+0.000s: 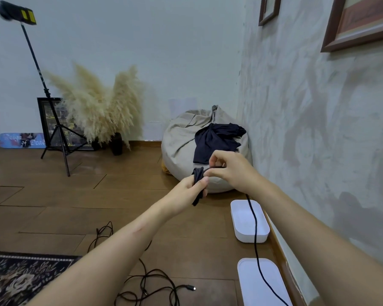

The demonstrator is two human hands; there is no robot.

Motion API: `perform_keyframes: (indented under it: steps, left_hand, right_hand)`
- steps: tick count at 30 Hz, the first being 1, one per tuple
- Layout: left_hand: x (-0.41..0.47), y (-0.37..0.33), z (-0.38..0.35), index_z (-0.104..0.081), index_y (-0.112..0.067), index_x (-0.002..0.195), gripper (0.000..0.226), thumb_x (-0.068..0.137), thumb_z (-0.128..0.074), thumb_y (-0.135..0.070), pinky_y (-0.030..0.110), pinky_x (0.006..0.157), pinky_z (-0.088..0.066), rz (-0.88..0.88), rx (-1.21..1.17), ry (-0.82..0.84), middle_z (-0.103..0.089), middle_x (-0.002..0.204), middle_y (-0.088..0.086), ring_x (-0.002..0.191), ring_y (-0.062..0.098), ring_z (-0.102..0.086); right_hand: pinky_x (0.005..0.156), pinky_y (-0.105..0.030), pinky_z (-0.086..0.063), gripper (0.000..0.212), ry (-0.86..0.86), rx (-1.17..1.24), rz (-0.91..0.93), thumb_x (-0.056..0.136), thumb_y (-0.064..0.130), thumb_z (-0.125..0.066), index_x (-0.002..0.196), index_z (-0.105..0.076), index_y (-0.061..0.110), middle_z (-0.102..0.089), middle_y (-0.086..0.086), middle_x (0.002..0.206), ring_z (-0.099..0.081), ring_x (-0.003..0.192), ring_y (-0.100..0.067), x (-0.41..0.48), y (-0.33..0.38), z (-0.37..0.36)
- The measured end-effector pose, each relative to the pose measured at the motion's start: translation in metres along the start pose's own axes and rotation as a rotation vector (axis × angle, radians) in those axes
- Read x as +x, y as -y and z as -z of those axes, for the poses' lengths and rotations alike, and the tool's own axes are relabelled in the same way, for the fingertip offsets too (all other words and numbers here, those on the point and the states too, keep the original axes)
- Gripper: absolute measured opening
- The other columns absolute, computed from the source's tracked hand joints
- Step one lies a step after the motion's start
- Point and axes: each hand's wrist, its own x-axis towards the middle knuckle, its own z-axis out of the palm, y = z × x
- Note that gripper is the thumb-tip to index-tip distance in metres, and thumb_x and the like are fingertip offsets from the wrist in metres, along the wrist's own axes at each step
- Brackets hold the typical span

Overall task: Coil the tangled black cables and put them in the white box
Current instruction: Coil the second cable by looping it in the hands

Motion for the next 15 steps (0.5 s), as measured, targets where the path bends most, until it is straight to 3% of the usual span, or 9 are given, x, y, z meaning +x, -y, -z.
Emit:
perform_keyframes:
  steps: [5, 7, 11, 15]
  left_hand:
    - [0.002, 0.004, 0.011, -0.057, -0.017, 0.092, 0.033, 0.109, -0.044, -0.042, 0.029, 0.078, -0.041, 0.017, 0.013, -0.151, -0.057, 0.085, -0.004, 0.076, 0.007, -0.051]
    - [0.001, 0.008, 0.011, -0.058, -0.015, 0.093, 0.034, 0.109, -0.043, -0.042, 0.027, 0.077, -0.042, 0.048, 0.067, -0.136, -0.057, 0.084, -0.003, 0.074, 0.006, -0.051]
    - [0.0, 0.012, 0.003, -0.059, -0.016, 0.088, 0.038, 0.108, -0.045, -0.045, 0.028, 0.075, -0.043, 0.064, 0.138, -0.092, -0.056, 0.083, -0.003, 0.072, 0.007, -0.051]
    - [0.0, 0.002, 0.0, -0.057, -0.019, 0.091, 0.034, 0.108, -0.042, -0.044, 0.033, 0.078, -0.043, 0.037, 0.085, -0.087, -0.058, 0.084, -0.005, 0.077, 0.01, -0.052]
  right_hand:
    - [0.06, -0.027, -0.048, 0.008, 0.122, 0.244, -0.129, 0.101, 0.024, -0.062, 0.1, -0.068, 0.018, -0.064, 0.0, 0.071, -0.056, 0.06, -0.009, -0.003, -0.006, 0.008]
    - [0.065, -0.026, -0.049, 0.013, 0.16, 0.145, -0.124, 0.101, 0.026, -0.06, 0.105, -0.07, 0.018, -0.066, 0.002, 0.075, -0.059, 0.067, -0.009, -0.004, -0.008, 0.006]
    - [0.069, -0.014, -0.038, 0.01, 0.071, 0.025, -0.032, 0.098, 0.026, -0.065, 0.099, -0.074, 0.021, -0.065, 0.016, 0.081, -0.058, 0.078, 0.004, 0.002, -0.003, 0.006]
    - [0.074, -0.017, -0.045, 0.007, -0.084, 0.045, 0.057, 0.097, 0.022, -0.067, 0.096, -0.073, 0.02, -0.071, 0.013, 0.089, -0.063, 0.086, 0.0, 0.006, 0.003, 0.004]
